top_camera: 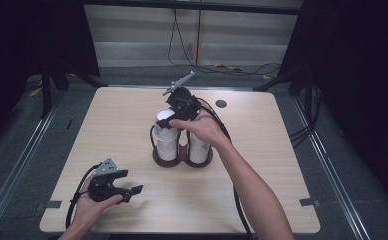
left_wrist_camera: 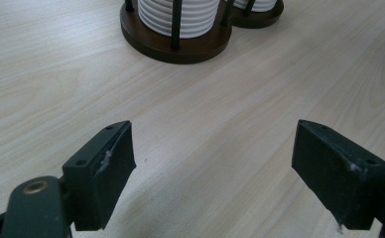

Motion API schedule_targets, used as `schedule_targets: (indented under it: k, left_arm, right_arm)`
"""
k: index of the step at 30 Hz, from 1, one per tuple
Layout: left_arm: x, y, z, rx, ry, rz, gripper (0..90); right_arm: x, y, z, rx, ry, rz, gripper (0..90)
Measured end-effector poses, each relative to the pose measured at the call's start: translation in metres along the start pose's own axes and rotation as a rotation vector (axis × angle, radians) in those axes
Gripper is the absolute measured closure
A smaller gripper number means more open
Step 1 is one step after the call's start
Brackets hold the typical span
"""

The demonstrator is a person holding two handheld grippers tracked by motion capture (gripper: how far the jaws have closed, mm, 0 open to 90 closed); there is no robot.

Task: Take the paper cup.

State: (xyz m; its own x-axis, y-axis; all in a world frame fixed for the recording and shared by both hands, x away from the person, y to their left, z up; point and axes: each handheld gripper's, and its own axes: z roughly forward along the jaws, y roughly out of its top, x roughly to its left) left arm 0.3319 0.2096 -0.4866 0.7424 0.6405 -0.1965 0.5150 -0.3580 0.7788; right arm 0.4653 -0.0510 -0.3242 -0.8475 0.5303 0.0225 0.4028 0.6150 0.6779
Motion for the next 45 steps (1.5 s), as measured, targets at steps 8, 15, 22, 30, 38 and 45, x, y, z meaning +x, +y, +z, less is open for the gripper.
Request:
schedule_targets:
  k: [8,15,22,30,38,45]
  left_arm:
    - [0.000,0.000,0.000,-0.001,0.001,0.000,16.7]
    - [0.000,0.000,0.000,0.000,0.002,-0.001,16.7]
    - [0.000,0.000,0.000,0.000,0.002,-0.001,16.7]
    - [0.000,0.000,0.000,-0.004,0.003,-0.007,16.7]
    - [0.001,0.000,0.001,-0.008,0.003,-0.005,16.7]
    - [0.001,0.000,0.001,-0.015,0.008,-0.005,16.7]
  right_arm:
    - [0.002,0.003,-0.005,-0.013,-0.002,-0.002,38.0]
    - [0.001,0.003,-0.010,-0.034,-0.008,0.003,38.1]
    - [0.003,0.004,-0.016,-0.064,-0.007,0.009,38.1]
    - [0.005,0.001,-0.026,-0.085,-0.013,0.013,38.1]
    - [0.004,-0.009,-0.038,-0.122,-0.016,0.032,38.1]
    - [0.007,-0.017,-0.052,-0.165,-0.009,0.037,38.1]
